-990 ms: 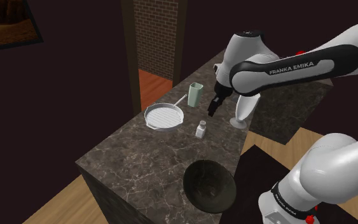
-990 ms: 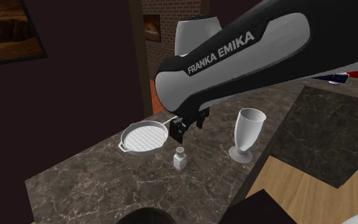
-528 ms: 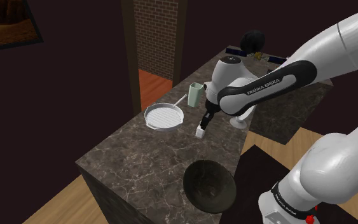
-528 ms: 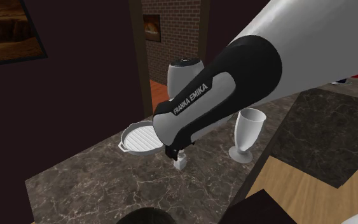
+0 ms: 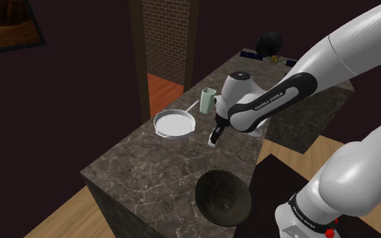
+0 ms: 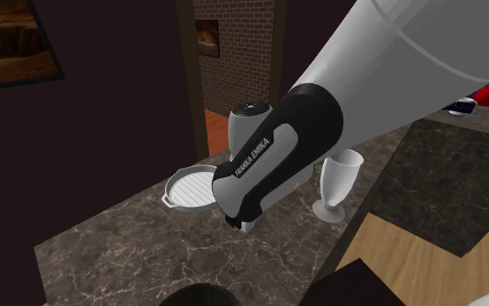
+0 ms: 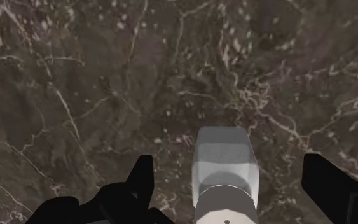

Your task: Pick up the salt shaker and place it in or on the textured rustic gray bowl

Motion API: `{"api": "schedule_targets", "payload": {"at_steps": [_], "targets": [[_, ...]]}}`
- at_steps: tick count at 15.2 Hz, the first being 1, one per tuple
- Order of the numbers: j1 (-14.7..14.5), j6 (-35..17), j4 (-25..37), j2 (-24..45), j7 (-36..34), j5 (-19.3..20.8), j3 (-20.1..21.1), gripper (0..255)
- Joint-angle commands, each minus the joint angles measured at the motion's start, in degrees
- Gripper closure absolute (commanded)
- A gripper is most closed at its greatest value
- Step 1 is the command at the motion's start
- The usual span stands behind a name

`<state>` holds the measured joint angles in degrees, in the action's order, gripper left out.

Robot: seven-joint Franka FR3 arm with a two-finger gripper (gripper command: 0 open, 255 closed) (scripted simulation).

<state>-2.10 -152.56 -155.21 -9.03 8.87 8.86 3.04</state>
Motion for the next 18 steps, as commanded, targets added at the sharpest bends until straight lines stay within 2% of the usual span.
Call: {"api": "schedule_targets", "payload": {"at_steps": [1, 7, 8, 18], "targets": [[0.1, -0.7, -0.1, 0.6, -0.1, 0.2, 0.0, 0], [0.1, -0.7, -0.1, 0.6, -0.1, 0.2, 0.0, 0], [0.1, -0.7, -0.1, 0.6, -0.1, 0.2, 0.0, 255], [0.0, 0.2, 0.1, -0.2, 0.2, -0.1, -0.1, 255]]}}
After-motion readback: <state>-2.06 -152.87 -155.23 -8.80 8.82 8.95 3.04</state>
